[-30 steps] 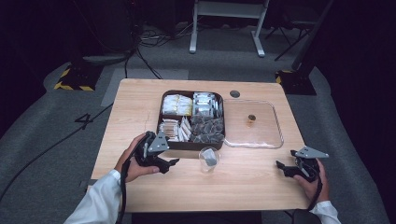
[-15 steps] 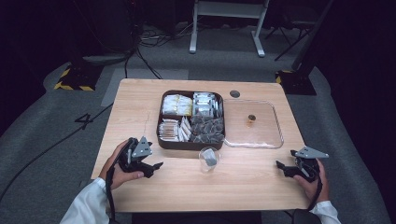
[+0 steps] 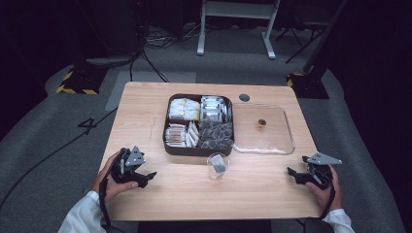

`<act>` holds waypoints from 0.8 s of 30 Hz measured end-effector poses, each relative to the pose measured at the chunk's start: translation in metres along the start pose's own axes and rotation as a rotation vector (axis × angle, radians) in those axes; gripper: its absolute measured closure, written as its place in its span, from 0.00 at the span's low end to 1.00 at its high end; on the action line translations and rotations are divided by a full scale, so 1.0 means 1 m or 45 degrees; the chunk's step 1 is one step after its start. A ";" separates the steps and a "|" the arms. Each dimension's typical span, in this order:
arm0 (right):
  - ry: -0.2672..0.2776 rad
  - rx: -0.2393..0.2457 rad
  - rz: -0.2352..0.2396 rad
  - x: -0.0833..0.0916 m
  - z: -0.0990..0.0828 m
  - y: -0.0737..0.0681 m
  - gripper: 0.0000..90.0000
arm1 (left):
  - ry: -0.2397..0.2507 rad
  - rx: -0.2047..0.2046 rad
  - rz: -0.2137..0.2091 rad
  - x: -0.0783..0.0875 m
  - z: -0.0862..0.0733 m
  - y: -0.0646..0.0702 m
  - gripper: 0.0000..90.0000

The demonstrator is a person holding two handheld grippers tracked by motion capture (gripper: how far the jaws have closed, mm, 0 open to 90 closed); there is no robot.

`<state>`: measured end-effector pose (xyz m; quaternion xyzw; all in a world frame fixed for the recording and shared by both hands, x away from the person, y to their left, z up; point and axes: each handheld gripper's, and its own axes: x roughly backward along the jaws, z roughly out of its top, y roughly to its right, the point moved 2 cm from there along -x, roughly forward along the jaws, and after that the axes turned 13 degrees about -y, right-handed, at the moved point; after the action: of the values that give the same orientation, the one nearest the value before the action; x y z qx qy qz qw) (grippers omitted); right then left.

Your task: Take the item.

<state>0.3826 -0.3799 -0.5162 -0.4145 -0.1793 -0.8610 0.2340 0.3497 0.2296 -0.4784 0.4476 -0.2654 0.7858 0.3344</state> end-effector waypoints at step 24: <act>0.000 0.001 -0.001 0.000 0.000 0.000 0.19 | -0.021 0.122 -0.062 -0.018 -0.043 -0.014 0.19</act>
<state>0.3825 -0.3798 -0.5163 -0.4143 -0.1796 -0.8611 0.2337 0.3450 0.2640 -0.5121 0.4759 -0.2192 0.7855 0.3295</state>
